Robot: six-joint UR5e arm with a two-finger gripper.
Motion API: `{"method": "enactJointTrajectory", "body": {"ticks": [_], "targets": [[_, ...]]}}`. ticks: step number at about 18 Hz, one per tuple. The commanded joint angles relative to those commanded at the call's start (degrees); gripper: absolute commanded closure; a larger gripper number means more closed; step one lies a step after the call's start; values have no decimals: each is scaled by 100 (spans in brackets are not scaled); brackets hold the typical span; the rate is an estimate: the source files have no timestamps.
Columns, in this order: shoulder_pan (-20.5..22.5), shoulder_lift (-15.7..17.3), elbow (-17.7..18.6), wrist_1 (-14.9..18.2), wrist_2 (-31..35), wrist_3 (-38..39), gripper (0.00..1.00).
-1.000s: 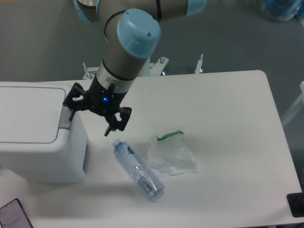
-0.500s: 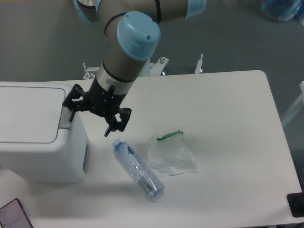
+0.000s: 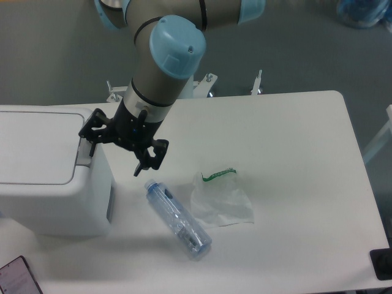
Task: Open the trash can
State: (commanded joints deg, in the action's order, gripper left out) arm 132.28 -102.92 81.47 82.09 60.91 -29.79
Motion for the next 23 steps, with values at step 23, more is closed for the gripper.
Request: {"method": "enactJointTrajectory", "body": {"ticks": [23], "targets": [[263, -9, -141, -536, 44, -35, 0]]}}
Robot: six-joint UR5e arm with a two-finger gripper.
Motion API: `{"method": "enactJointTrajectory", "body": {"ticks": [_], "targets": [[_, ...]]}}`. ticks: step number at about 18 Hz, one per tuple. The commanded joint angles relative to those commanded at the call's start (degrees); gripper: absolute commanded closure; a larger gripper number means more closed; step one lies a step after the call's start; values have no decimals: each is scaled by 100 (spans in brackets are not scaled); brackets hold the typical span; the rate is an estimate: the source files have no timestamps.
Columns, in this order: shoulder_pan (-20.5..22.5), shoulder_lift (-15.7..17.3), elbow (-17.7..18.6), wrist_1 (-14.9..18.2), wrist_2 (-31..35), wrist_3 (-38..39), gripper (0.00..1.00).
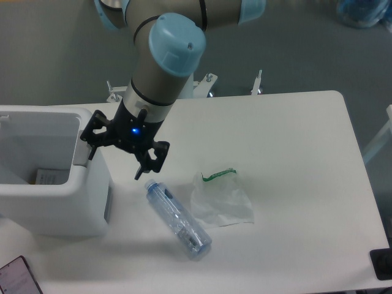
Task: Open the trash can
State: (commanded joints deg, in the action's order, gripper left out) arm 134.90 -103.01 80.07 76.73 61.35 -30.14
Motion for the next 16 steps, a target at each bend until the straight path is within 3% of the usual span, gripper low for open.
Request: {"method": "enactJointTrajectory", "body": {"ticks": [3, 8, 10, 16], "targets": [[316, -61, -18, -166, 18, -44, 0], [923, -439, -193, -931, 350, -368, 0], [968, -614, -377, -958, 719, -527, 0], [1397, -957, -387, -976, 1599, -1309, 0]]}}
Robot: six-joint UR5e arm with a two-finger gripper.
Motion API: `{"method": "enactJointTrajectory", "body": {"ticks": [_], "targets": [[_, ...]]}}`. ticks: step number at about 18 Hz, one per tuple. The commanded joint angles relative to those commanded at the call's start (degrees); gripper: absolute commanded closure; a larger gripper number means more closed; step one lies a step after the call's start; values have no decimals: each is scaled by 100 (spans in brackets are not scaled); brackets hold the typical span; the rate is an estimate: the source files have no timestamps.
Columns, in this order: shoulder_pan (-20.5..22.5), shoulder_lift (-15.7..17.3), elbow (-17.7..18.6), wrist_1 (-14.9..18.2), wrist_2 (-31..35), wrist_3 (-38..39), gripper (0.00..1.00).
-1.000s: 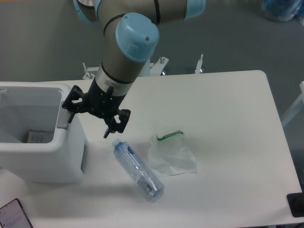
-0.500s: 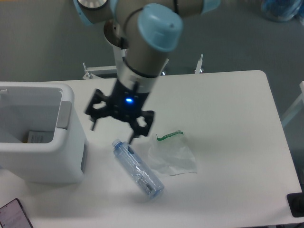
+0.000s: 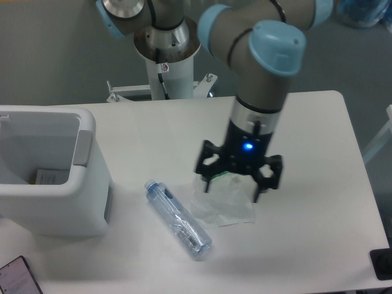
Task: Open the trash can
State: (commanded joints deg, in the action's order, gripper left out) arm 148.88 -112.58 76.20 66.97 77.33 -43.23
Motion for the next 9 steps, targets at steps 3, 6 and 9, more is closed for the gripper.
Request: {"method": "enactJointTrajectory", "body": {"ticks": [3, 6, 9], "targets": [[518, -220, 9, -79, 361, -465, 0], [967, -387, -26, -123, 362, -1203, 0], [1126, -528, 0, -141, 449, -2449, 0]]}}
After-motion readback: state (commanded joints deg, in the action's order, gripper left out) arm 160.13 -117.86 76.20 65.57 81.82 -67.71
